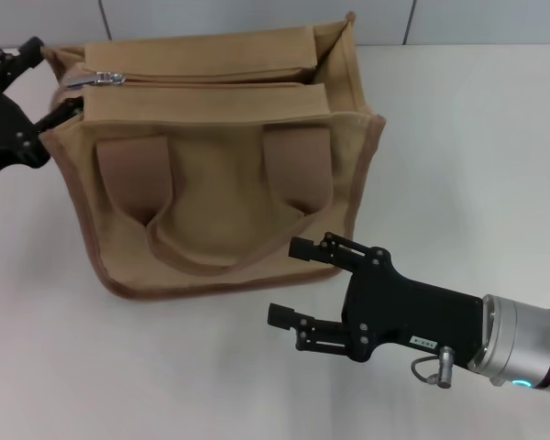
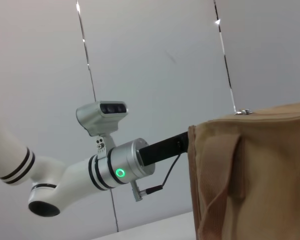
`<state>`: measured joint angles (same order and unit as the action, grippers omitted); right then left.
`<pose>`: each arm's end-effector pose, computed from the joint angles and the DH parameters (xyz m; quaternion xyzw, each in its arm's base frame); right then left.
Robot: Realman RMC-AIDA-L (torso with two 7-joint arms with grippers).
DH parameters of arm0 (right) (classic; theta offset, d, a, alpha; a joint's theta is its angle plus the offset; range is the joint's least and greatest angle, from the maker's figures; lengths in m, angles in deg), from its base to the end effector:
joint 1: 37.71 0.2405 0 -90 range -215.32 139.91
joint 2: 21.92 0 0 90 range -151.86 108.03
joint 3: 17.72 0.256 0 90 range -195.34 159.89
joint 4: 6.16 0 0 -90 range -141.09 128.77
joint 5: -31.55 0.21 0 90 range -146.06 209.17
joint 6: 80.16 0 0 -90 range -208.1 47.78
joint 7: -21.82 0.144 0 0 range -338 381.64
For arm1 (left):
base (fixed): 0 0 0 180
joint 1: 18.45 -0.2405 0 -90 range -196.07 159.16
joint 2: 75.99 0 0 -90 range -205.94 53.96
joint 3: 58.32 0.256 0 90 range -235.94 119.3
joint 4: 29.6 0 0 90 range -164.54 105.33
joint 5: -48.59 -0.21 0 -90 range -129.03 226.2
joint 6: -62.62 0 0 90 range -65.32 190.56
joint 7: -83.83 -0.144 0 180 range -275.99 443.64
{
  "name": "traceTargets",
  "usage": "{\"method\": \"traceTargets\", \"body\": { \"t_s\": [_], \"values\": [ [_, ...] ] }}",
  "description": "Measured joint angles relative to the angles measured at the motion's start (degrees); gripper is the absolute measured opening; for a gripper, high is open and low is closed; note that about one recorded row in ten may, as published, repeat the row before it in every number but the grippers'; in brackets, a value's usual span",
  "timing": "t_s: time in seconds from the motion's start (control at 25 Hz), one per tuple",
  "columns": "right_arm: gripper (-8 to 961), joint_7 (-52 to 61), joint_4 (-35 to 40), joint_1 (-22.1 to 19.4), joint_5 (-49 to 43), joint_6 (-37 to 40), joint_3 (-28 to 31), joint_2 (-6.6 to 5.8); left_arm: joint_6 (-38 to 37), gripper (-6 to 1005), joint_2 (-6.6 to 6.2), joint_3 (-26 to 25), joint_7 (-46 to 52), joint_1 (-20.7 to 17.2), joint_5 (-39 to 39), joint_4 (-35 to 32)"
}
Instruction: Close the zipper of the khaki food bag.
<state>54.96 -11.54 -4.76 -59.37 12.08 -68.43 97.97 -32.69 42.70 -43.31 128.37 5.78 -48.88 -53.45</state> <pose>0.2414 0.2452 -0.0967 -0.9019 0.1227 0.3999 0.1075 -0.3020 0.3042 0.0483 -0.8123 -0.1028 -0.4073 0.4046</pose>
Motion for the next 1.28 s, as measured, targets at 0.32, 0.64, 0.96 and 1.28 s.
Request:
{"method": "traceTargets", "body": {
  "t_s": [0.32,0.64,0.96,1.28],
  "values": [
    [812,-0.01,0.01,0.04,0.14,-0.01,0.00,0.00,-0.31,795,0.11,0.07,-0.47,-0.95,1.89,2.07],
    [812,-0.01,0.02,0.02,0.21,-0.50,0.06,0.00,-0.87,659,-0.04,1.03,0.40,-1.30,2.75,2.65],
    [812,-0.01,0.02,-0.20,0.23,-0.10,0.35,0.00,-1.19,275,0.09,0.99,0.52,-1.44,5.14,3.16],
    [811,0.95,0.39,-3.83,0.32,9.67,2.38,-0.08,-1.73,58,0.36,1.57,-0.07,0.55,7.20,6.18]
  ]
}}
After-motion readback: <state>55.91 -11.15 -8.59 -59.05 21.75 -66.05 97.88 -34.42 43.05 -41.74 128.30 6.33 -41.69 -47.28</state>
